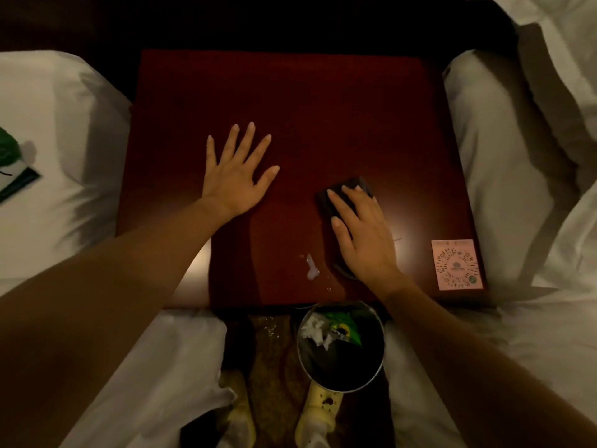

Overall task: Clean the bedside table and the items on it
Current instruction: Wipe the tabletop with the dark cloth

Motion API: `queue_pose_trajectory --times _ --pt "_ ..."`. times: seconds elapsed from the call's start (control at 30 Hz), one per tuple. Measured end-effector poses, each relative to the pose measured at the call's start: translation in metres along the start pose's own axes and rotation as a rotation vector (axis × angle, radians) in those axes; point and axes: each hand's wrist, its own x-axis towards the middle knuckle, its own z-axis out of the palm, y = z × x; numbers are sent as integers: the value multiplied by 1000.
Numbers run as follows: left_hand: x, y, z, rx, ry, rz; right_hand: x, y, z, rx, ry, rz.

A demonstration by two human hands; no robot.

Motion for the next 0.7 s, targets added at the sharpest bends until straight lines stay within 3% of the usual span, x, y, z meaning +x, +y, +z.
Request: queue_pose_trajectory --times 0.4,0.7 --pt "-51 -31 2 15 5 -36 -49 -61 24 43 -29 125" --pt "-77 -67 3 -17 84 -134 -43 -114 60 -124 -2 226"
